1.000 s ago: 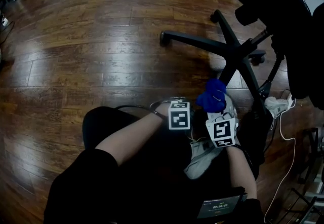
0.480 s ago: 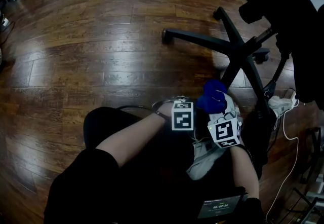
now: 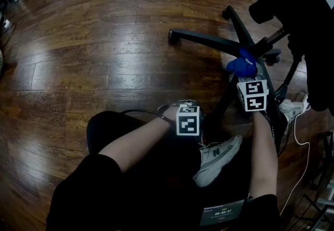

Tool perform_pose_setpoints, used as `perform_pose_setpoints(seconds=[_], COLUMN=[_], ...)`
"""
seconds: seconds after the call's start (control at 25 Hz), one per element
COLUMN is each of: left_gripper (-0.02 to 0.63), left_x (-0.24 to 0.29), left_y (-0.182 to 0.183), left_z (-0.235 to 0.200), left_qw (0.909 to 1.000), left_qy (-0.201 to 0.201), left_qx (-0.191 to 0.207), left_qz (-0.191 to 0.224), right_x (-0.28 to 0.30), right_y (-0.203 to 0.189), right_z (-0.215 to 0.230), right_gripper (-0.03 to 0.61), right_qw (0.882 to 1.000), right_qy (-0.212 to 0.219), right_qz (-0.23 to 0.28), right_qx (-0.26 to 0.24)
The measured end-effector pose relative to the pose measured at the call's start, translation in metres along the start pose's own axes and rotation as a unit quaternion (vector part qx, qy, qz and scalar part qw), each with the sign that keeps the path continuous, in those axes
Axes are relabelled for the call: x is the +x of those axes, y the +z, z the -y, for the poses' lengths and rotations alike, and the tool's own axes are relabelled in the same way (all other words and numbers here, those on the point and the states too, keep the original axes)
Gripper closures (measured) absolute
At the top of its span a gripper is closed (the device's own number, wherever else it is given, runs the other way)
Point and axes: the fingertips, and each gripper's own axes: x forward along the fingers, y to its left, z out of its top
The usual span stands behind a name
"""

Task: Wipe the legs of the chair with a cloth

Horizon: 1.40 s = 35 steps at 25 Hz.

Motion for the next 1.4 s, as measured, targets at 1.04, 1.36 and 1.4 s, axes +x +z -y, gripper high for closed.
perform_pose_setpoints(seconds=[1.04, 1.36, 1.4], left_gripper=[0.258, 0.258, 0.258], left_x=[0.0, -0.003, -0.004], left_y=[0.0, 0.001, 0.001], left_z=[0.0, 0.0, 0.001], left_qw=[1.0, 0.9998, 0.9997], left_qy=[0.003, -0.013, -0.017], left_qx=[0.001, 0.001, 0.002], left_qz=[-0.001, 0.014, 0.015], right_x=[-0.062, -0.001, -0.002], right_y=[-0.01, 0.002, 0.002], right_z=[-0.107, -0.009, -0.01], right_gripper=[0.48, 0.48, 0.48], right_qw=[0.993, 1.0, 1.0], right_qy=[0.091, 0.006, 0.0], right_qz=[0.028, -0.01, -0.01], right_qx=[-0.064, -0.012, -0.013])
